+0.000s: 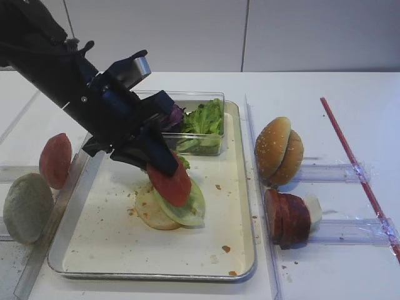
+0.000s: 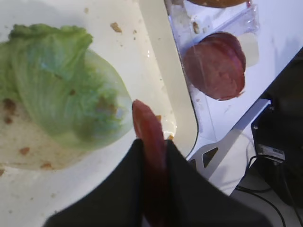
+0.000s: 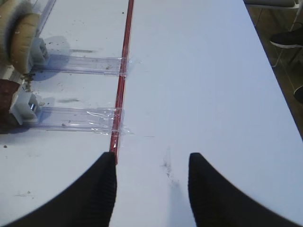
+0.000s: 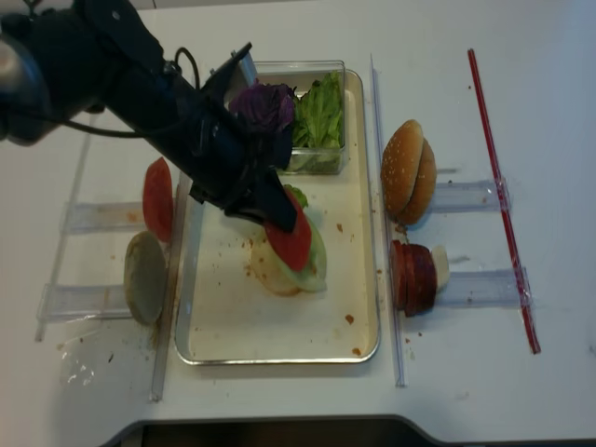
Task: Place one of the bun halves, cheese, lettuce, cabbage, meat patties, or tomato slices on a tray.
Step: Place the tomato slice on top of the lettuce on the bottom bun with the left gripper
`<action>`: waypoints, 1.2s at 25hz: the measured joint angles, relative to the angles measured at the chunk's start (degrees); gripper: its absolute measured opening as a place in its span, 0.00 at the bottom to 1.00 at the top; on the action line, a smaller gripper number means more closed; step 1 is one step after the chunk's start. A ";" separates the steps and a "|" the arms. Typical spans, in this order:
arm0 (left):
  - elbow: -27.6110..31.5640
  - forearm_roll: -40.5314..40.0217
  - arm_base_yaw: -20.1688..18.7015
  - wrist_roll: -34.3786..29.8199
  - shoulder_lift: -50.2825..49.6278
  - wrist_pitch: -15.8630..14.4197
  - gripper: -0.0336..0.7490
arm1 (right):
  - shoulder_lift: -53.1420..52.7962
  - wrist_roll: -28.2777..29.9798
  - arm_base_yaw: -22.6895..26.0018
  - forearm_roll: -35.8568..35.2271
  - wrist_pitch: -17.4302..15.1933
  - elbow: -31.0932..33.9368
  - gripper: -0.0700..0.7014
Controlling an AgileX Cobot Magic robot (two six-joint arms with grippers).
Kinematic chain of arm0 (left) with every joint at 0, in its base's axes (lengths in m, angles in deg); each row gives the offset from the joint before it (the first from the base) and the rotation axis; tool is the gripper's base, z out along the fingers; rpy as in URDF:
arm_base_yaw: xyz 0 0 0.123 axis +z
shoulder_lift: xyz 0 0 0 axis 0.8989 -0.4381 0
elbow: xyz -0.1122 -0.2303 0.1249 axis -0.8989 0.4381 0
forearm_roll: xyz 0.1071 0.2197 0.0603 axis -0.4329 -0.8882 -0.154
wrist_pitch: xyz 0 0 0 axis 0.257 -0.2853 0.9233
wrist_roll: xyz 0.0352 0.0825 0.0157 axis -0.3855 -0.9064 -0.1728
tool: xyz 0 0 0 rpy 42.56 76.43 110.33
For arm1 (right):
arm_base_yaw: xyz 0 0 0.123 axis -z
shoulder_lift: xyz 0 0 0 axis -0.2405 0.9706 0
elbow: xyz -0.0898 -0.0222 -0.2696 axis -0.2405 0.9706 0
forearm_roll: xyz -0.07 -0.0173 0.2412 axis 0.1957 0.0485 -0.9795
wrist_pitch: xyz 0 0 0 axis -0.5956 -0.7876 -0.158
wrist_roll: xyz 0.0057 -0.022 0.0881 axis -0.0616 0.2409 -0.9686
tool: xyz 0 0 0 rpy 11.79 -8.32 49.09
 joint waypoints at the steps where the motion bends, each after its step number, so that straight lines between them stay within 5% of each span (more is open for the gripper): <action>1: 0.00 0.00 0.00 -0.54 -0.59 0.23 0.11 | 0.00 0.00 0.00 0.00 0.00 0.00 0.58; 30: 0.00 4.12 2.56 -4.45 -8.91 1.85 0.12 | 0.00 -0.11 0.13 0.24 0.00 0.00 0.58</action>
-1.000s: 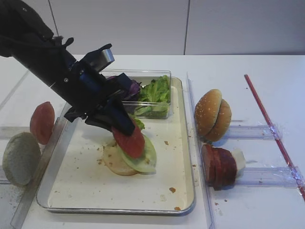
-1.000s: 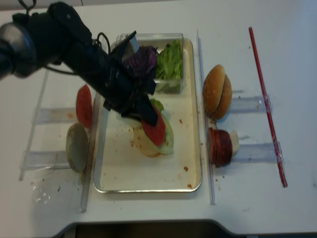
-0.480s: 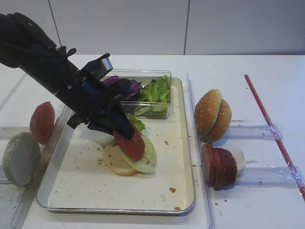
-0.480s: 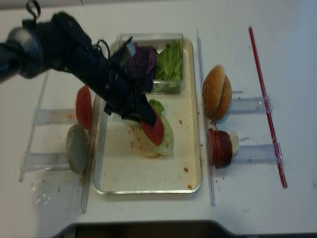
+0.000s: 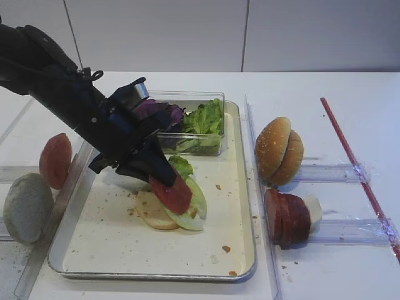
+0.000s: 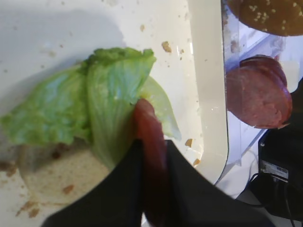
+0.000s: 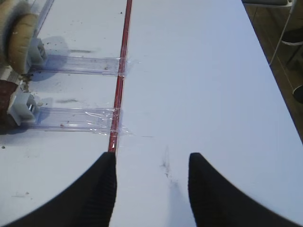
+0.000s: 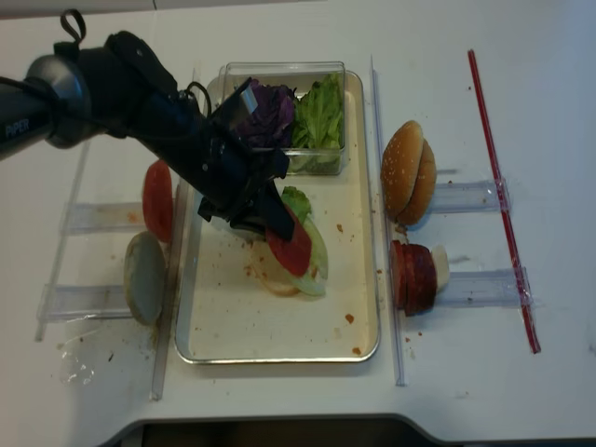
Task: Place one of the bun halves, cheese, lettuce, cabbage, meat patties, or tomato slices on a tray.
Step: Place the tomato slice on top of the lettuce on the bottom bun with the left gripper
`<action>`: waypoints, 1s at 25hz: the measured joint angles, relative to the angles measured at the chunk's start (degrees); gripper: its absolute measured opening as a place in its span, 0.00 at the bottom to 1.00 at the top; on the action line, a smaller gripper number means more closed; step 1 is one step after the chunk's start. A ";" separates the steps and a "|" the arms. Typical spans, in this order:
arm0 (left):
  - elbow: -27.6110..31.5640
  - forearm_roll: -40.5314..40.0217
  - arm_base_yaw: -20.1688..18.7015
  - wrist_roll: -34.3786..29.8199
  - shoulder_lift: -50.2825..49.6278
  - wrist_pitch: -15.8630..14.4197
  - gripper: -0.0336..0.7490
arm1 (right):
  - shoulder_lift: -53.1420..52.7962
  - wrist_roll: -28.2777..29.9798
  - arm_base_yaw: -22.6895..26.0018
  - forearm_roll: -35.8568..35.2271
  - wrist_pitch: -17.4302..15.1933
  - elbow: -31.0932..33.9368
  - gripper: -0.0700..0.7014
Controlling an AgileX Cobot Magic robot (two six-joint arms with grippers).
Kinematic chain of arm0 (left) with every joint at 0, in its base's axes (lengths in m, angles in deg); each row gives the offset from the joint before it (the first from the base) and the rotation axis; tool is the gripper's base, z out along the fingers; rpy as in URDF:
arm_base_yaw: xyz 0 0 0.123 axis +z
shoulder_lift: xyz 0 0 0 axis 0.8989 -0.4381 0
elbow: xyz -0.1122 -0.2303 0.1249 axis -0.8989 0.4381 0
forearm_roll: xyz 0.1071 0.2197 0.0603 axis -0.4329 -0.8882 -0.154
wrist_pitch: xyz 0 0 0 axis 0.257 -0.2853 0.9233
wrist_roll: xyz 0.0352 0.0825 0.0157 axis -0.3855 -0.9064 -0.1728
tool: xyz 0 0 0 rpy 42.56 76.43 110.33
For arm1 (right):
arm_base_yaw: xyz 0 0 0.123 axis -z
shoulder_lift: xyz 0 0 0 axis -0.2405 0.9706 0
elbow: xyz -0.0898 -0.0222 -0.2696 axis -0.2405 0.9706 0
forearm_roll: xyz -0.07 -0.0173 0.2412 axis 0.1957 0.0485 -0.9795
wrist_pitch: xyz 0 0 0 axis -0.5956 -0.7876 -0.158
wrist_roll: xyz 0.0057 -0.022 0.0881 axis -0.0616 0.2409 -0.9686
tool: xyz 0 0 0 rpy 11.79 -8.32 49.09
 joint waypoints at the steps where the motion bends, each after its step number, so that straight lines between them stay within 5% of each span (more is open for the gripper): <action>1: 0.00 0.00 0.00 0.00 0.00 0.05 0.12 | 0.00 0.00 0.00 0.00 0.00 0.00 0.58; 14: 0.00 0.00 0.00 2.74 0.00 0.42 0.35 | 0.00 0.00 0.00 0.13 0.00 0.00 0.58; 25: -0.27 -0.11 0.00 6.49 0.00 0.30 0.37 | 0.00 0.01 0.00 0.13 0.00 0.00 0.58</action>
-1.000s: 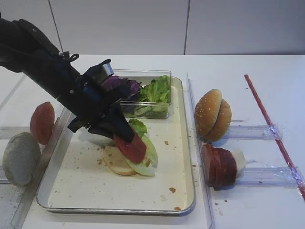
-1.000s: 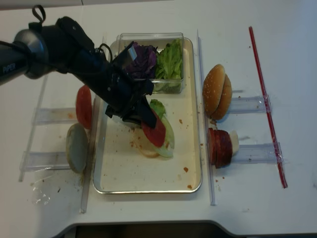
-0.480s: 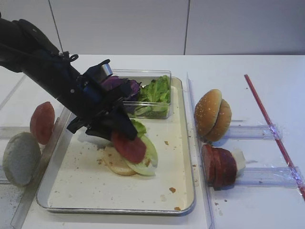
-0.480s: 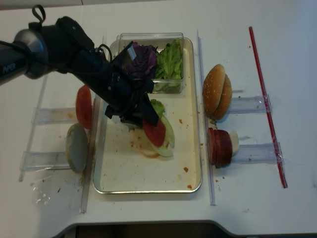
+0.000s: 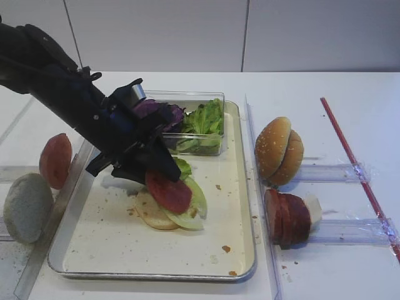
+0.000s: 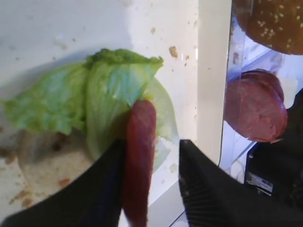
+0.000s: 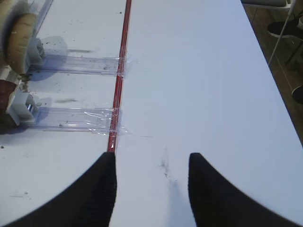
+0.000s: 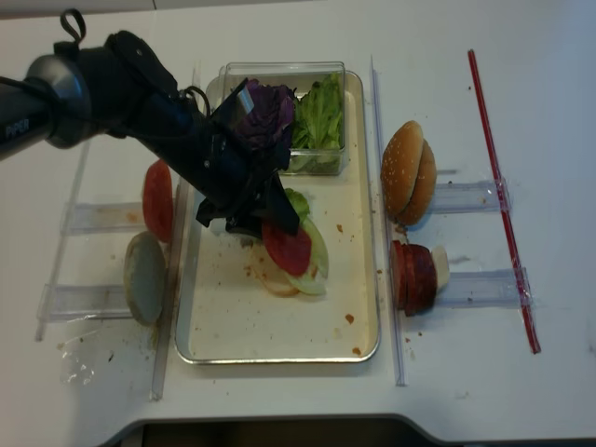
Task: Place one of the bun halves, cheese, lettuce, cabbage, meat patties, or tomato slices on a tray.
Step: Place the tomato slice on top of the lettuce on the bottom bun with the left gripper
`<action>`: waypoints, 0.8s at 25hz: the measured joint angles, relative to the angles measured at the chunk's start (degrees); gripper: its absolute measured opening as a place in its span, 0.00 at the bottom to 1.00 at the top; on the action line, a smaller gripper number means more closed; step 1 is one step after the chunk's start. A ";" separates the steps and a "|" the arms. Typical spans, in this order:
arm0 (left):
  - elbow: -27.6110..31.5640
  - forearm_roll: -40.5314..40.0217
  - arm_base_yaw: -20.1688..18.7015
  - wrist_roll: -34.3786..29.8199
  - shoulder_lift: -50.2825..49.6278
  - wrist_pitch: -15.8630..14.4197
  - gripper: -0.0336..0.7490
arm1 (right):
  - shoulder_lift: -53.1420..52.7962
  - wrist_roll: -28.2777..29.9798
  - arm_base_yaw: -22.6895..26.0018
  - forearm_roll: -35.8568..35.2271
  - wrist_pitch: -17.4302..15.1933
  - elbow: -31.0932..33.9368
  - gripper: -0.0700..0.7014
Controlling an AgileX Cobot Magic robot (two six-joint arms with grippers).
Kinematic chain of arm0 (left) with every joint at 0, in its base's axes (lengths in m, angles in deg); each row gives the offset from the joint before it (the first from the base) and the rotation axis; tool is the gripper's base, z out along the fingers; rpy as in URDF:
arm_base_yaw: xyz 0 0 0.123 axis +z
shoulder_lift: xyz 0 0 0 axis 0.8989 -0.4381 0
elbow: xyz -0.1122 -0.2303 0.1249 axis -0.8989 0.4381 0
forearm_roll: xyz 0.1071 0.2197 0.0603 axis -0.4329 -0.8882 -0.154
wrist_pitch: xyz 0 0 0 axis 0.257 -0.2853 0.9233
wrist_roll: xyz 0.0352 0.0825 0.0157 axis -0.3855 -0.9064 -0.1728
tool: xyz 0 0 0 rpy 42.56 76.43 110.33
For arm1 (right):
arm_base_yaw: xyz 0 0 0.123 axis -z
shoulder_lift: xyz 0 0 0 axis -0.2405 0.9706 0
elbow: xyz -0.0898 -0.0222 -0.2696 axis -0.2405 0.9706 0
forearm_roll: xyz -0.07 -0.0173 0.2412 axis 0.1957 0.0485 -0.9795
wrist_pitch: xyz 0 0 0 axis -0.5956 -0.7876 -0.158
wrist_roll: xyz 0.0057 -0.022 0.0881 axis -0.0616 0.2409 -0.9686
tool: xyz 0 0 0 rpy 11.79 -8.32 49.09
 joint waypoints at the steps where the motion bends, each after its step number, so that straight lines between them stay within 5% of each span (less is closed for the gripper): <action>1: -0.43 -0.38 0.00 0.74 0.00 -0.15 0.37 | 0.00 0.00 0.00 0.00 0.00 0.00 0.58; 11: -7.23 -11.46 0.00 11.13 0.00 -2.80 0.37 | 0.00 0.00 0.00 0.00 0.00 0.00 0.58; 20: -8.34 -16.12 0.00 14.27 0.00 -3.23 0.37 | 0.00 0.00 0.00 0.00 0.00 0.00 0.58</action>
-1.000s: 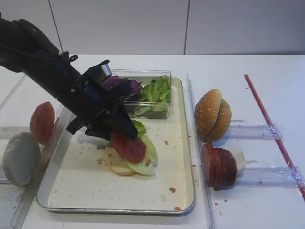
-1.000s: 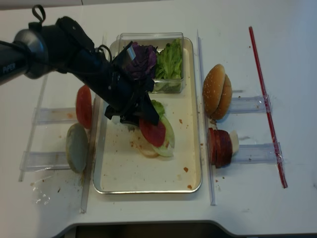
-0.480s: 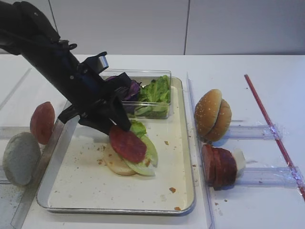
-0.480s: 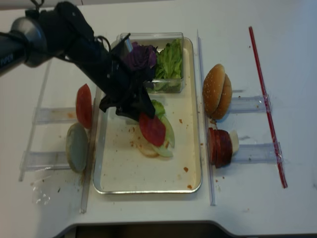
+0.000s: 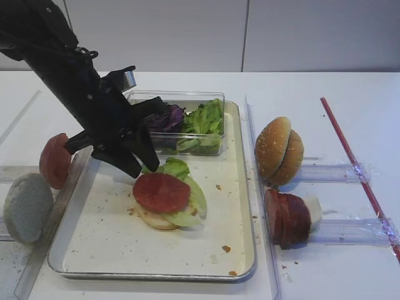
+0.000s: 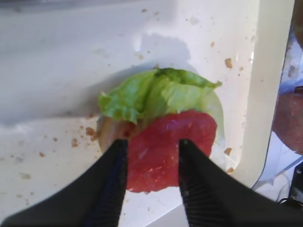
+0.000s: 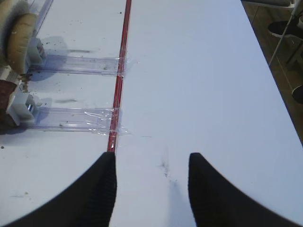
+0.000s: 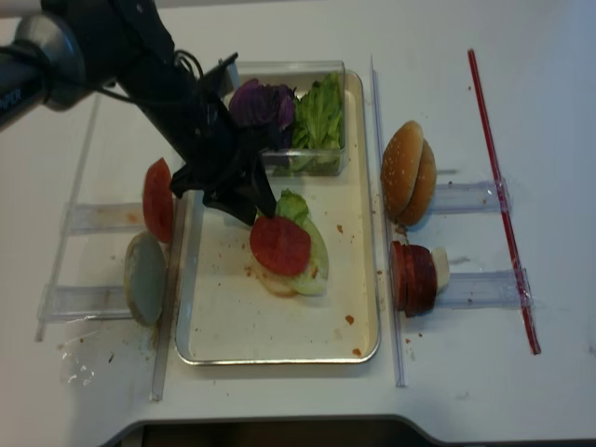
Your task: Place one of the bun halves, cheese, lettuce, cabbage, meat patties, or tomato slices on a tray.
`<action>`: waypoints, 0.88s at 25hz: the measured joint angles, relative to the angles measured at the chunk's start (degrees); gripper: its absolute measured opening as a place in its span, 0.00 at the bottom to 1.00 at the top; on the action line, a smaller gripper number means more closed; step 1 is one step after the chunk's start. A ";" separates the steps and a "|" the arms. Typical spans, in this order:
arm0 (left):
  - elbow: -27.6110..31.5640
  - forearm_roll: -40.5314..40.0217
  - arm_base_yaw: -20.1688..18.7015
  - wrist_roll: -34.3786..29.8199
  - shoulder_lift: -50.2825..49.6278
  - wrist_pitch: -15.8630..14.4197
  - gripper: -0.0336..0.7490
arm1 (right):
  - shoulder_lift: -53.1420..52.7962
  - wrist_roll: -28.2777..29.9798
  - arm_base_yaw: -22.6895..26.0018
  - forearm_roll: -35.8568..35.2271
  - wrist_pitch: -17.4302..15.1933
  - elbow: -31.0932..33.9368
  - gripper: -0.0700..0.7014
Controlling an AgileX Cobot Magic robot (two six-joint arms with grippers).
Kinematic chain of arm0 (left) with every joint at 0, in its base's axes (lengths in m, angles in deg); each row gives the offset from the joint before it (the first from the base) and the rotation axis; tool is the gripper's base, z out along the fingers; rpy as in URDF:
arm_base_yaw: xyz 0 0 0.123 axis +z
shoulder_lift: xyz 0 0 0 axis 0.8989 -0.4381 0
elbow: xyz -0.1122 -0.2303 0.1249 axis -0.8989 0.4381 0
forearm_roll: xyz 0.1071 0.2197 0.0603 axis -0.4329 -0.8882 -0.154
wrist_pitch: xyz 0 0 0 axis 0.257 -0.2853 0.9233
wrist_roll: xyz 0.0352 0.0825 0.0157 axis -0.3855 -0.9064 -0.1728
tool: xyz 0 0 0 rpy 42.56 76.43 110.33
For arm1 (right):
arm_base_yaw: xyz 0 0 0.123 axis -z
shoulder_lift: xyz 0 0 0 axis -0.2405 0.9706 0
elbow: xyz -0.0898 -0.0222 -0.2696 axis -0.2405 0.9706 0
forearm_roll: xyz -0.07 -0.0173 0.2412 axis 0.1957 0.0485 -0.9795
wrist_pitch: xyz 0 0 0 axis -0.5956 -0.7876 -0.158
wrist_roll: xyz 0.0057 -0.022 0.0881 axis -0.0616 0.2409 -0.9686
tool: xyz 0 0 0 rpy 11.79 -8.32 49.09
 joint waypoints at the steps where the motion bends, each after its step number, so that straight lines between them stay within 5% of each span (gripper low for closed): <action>1: 0.00 -0.41 0.00 0.12 0.00 0.00 0.37 | 0.00 0.00 0.00 0.00 0.00 0.00 0.58; 22: -4.36 -8.92 0.00 6.73 1.63 -0.35 0.37 | 0.00 0.00 0.00 0.09 0.00 0.00 0.58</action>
